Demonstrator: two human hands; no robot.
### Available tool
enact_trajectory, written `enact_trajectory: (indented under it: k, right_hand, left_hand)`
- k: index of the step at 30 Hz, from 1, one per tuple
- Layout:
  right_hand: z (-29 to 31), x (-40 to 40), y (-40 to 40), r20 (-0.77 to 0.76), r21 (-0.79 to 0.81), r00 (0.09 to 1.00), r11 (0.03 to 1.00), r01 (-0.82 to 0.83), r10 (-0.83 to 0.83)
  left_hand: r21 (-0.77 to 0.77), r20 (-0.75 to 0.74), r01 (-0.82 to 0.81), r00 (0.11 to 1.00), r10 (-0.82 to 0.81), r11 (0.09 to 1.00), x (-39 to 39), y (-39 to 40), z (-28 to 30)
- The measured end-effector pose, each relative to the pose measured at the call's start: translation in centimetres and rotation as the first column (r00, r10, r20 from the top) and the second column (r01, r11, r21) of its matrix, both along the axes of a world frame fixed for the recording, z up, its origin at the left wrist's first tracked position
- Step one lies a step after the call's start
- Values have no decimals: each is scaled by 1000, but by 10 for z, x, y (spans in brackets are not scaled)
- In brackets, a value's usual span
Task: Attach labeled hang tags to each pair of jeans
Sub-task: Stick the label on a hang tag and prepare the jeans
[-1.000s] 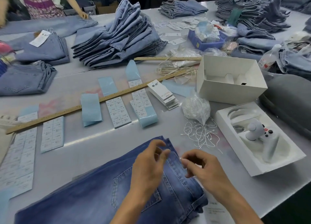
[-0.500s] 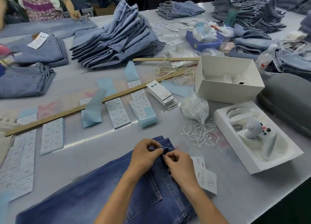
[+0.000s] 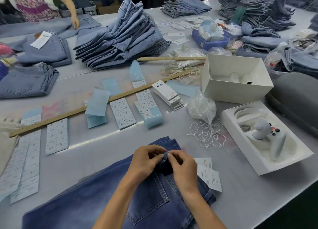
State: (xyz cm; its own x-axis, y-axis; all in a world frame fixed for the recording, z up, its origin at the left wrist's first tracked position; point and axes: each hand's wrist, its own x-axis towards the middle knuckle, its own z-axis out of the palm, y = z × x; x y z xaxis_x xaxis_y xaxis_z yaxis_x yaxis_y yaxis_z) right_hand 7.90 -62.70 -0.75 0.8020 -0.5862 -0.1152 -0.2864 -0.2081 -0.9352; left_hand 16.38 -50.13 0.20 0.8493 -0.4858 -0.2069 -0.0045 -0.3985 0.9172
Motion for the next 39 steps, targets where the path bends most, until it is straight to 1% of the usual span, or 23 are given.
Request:
enact_trajectory:
  k: [3, 6, 10, 12, 13, 14, 15, 16, 17, 18, 20, 21, 22, 24, 26, 28, 29, 30, 32, 34, 35, 37, 39]
  right_hand:
    - [1, -1, 0, -24, 7, 1000, 1000, -9, 10]
    - [4, -4, 1, -8, 6, 1000, 1000, -11, 11]
    - [8, -6, 1, 5, 10, 1000, 1000, -10, 10]
    - [13, -7, 1, -10, -18, 999, 999, -44, 44]
    - [15, -9, 0, -7, -101, 998, 993, -61, 61]
    - [18, -12, -2, 21, -219, 998, 974, -57, 64]
    - [21, -16, -6, 75, -332, 996, 943, -22, 50]
    - [23, -19, -12, 138, -411, 990, 911, 30, 30]
    - [25, -23, -19, 168, -456, 986, 888, 61, 19]
    - [25, -25, -26, 153, -477, 988, 877, 53, 24]
    - [25, -29, -36, 20, -464, 995, 883, -75, 96]
    - [23, -31, -38, -34, -448, 990, 884, -135, 134]
    - [22, -32, -38, -51, -430, 986, 887, -166, 160]
    - [22, -31, -37, 10, -385, 985, 910, -157, 175]
    - [22, -28, -34, 109, -326, 985, 941, -95, 137]
    - [26, -24, -30, 151, -159, 984, 985, -67, 92]
    - [29, -20, -28, 142, -66, 984, 993, -95, 104]
    - [32, -16, -28, 123, -6, 983, 990, -139, 139]
    - [38, -4, -30, 53, 4, 969, 971, -241, 240]
    - [45, 10, -30, 1, -49, 952, 951, -305, 305]
    - [48, 17, -29, 9, -82, 951, 948, -308, 310]
    - [54, 24, -27, 85, -137, 951, 949, -283, 296]
    - [55, 25, -30, 177, -159, 938, 949, -272, 299]
  left_hand:
    - [6, -7, -10, 1000, 10, 1000, -1, -1, 1]
    - [-14, -21, 5, 1000, -5, 1000, 1, -2, 1]
    - [10, 29, 11, 1000, -11, 1000, 1, -2, 0]
    - [12, 25, -29, 999, 29, 1000, -1, -3, 1]
    - [-41, -24, -90, 996, 89, 995, -1, -4, 3]
    - [-134, -101, -178, 981, 166, 975, -1, -3, 6]
    - [-231, -178, -276, 955, 238, 933, 1, -1, 11]
    - [-328, -235, -359, 927, 292, 874, 3, 3, 18]
    - [-411, -269, -409, 908, 321, 814, 5, 8, 27]
    - [-488, -294, -435, 898, 326, 757, 8, 12, 36]
    - [-605, -330, -444, 895, 299, 661, 12, 17, 56]
    - [-641, -338, -437, 899, 278, 631, 12, 17, 65]
    - [-664, -337, -425, 904, 261, 615, 12, 15, 72]
    - [-670, -305, -391, 920, 247, 631, 10, 11, 81]
    - [-659, -266, -362, 932, 246, 659, 5, 9, 86]
    - [-657, -245, -342, 940, 239, 672, 1, 9, 89]
    - [-663, -239, -331, 944, 229, 671, -1, 10, 90]
    - [-669, -234, -319, 948, 218, 671, -4, 10, 91]
    - [-669, -218, -293, 956, 197, 683, -8, 10, 91]
    - [-655, -199, -262, 965, 173, 708, -13, 10, 90]
    - [-643, -198, -258, 965, 169, 721, -16, 10, 88]
    - [-612, -224, -301, 953, 205, 731, -22, 12, 82]
    - [-587, -295, -424, 905, 306, 689, -28, 13, 73]
